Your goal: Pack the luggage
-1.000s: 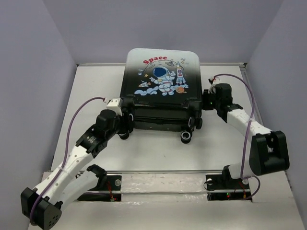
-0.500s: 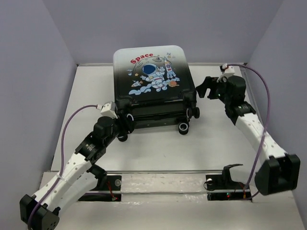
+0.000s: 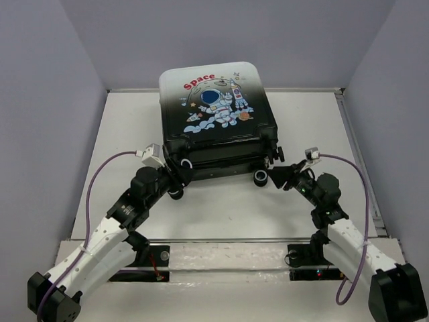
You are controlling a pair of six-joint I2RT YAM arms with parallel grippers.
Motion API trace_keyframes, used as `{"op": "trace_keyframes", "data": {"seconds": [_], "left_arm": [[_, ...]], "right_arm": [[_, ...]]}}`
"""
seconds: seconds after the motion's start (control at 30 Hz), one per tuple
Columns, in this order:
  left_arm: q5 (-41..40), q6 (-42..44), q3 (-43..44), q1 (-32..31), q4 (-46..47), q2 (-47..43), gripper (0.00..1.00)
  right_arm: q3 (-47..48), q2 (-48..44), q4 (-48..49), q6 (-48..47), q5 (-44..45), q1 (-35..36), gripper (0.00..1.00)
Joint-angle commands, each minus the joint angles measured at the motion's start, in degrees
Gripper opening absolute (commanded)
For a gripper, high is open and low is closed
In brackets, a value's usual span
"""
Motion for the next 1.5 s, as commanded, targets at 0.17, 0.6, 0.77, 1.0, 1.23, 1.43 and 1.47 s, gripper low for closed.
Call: {"op": "trace_keyframes", "data": {"seconds": [0.17, 0.6, 0.77, 1.0, 1.23, 1.43, 1.47], "left_arm": [[6.7, 1.2, 1.5, -1.7, 15.4, -3.5, 0.06], [7.8, 1.0, 3.0, -1.7, 13.4, -4.7, 0.06], [8.4, 0.9, 3.6, -1.7, 12.9, -5.2, 0.06], [8.4, 1.1, 3.3, -1.7, 12.6, -4.8, 0.06], [7.4, 2.0, 3.6, -1.7, 11.4, -5.0, 0.06], [6.2, 1.6, 3.3, -1.7, 10.6, -6.4, 0.06], [6.2, 1.4, 3.2, -1.7, 10.5, -6.6, 0.06]], "right_arm": [[-7.9, 15.1, 26.8, 4.1, 7.3, -0.2, 0.47], [-0.3, 38.3, 43.1, 0.1, 2.6, -0.2, 0.59], [0.7, 44.5, 53.7, 1.8, 1.5, -0.2, 0.59], [1.8, 50.6, 64.3, 3.6, 2.7, -0.2, 0.49], [0.7, 48.7, 66.7, 2.1, 5.7, -0.2, 0.58], [-0.2, 46.5, 67.2, 0.0, 11.8, -0.2, 0.61], [-0.3, 46.4, 67.4, -0.5, 13.5, -0.2, 0.59]]}}
